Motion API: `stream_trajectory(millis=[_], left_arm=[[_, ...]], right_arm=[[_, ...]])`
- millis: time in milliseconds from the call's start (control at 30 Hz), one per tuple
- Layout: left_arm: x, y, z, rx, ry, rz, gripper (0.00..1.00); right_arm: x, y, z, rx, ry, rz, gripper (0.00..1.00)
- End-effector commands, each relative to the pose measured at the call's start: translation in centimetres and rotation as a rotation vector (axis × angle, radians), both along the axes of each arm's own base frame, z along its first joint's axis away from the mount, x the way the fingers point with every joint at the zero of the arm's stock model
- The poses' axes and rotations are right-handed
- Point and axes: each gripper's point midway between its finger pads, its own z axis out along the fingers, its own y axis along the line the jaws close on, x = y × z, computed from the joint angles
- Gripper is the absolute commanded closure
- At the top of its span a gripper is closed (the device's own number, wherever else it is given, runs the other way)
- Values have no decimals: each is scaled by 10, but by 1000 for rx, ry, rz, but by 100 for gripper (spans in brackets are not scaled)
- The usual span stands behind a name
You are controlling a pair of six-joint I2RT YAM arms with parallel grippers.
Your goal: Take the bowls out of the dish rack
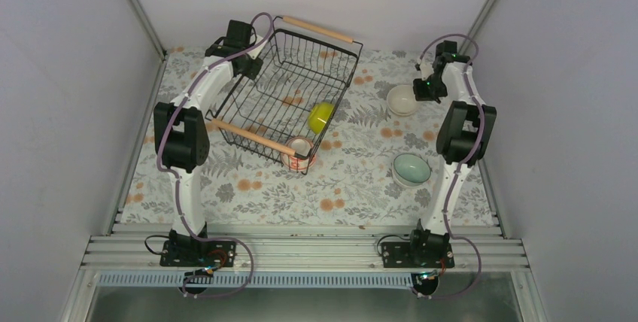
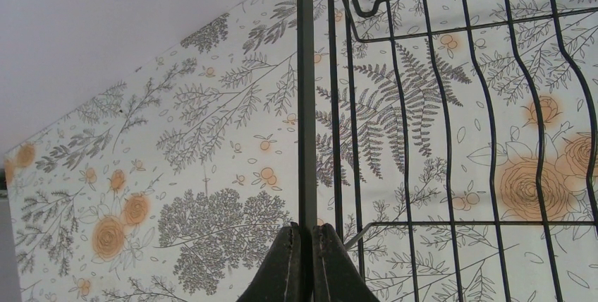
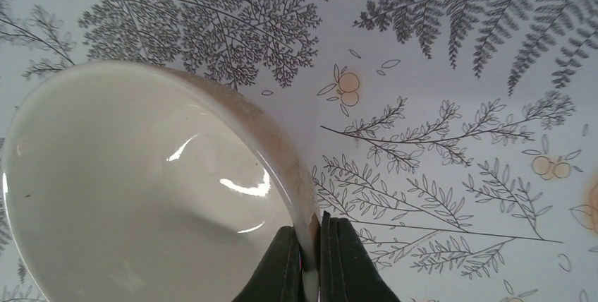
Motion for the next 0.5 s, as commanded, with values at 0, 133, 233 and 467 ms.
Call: stream_trajectory(millis=[0, 133, 233, 467], left_arm=[[-13, 19, -16, 76, 72, 7, 98], [-14, 19, -17, 75, 72, 6, 98], [-14, 18, -18, 73, 74, 5, 98], [-14, 18, -19, 73, 74, 3, 98]], right_arm=[[10, -6, 7, -1, -45, -19, 96], [10, -8, 7, -10, -48, -22, 88], [8, -11, 3, -27, -31, -29, 68], [3, 0, 47, -102, -127, -24, 54]])
